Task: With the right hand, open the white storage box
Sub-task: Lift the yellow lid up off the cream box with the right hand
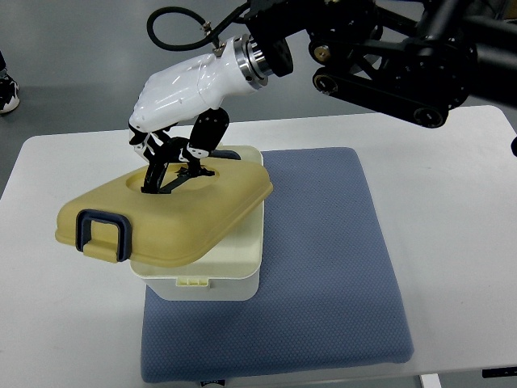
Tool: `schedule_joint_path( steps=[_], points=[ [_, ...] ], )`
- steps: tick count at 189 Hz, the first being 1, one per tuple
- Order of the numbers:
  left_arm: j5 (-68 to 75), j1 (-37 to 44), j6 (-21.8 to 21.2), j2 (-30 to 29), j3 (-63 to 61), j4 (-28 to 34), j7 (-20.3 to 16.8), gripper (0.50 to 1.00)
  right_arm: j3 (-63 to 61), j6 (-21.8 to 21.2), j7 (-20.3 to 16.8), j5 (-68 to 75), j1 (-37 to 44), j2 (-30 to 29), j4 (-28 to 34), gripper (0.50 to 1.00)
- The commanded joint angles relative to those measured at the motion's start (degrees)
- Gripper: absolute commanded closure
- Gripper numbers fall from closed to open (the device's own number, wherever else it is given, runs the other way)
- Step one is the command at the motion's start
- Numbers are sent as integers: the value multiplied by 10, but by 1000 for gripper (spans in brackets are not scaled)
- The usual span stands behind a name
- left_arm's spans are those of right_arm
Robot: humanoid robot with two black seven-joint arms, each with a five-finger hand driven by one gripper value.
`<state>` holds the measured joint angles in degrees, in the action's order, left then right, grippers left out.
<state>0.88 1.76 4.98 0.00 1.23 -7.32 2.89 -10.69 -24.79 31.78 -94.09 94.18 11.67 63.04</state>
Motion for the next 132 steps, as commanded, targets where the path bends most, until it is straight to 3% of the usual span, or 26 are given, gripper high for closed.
schedule_joint_path(
  steps=[1,132],
  points=[
    [0,0,0,0,0,0,0,500,-4,-8,2,2,22,30,1,1000],
    [0,0,0,0,0,-1,0,500,-9,-4,16,2,-8,225,1,1000]
  ],
)
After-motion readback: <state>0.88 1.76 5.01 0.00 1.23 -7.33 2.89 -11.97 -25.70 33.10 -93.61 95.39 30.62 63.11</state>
